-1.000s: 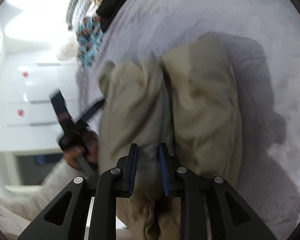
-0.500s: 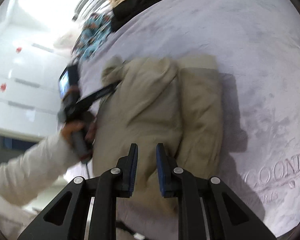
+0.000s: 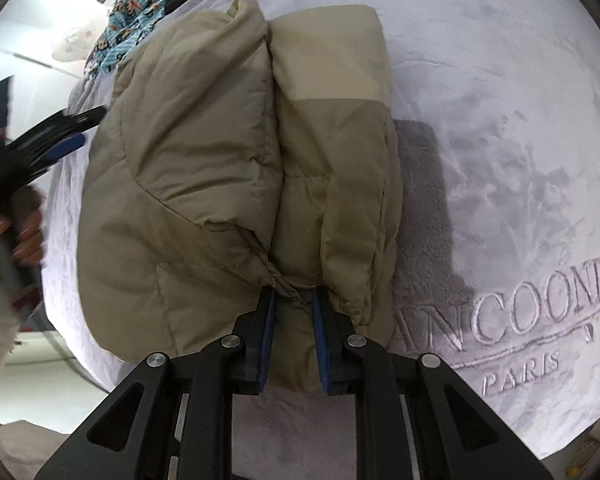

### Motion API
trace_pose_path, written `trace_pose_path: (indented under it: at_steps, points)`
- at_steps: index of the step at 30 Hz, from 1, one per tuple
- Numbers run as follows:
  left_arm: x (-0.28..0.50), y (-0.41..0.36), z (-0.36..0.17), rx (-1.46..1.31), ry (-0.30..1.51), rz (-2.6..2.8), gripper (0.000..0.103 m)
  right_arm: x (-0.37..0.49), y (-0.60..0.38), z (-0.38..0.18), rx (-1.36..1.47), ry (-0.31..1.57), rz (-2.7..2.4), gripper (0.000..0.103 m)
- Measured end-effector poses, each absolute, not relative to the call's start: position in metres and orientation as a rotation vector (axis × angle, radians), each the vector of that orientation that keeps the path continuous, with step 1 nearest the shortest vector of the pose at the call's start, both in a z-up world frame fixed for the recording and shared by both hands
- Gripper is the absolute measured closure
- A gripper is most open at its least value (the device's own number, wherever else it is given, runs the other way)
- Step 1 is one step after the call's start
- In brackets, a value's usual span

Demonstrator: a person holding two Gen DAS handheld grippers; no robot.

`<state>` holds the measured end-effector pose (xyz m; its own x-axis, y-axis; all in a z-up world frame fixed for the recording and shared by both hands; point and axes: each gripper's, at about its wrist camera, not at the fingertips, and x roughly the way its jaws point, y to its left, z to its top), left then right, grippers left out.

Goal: Fold large clothes

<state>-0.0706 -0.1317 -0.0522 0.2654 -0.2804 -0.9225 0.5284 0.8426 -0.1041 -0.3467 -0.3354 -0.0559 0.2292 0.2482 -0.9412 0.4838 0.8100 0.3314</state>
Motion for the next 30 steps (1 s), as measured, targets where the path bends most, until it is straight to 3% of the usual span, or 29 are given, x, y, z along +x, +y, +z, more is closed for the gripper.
trace_pose_path:
  at_steps: [9,11,27,30]
  points:
    - [-0.155,-0.090,-0.077,0.228,1.309,-0.660,0.021,-0.352,-0.336,-0.065,0.656,1.364,-0.220,0.084]
    - [-0.158,-0.086,-0.089,0.226,1.321,-0.641,0.012,-0.353,-0.333,-0.069,0.649,1.366,-0.232,0.084]
    - [-0.149,-0.088,-0.093,0.268,1.327,-0.689,0.012,-0.344,-0.283,-0.042,0.598,1.355,-0.471,0.081]
    - [-0.146,-0.086,-0.090,0.287,1.322,-0.702,0.012,-0.346,-0.277,-0.027,0.621,1.324,-0.500,0.061]
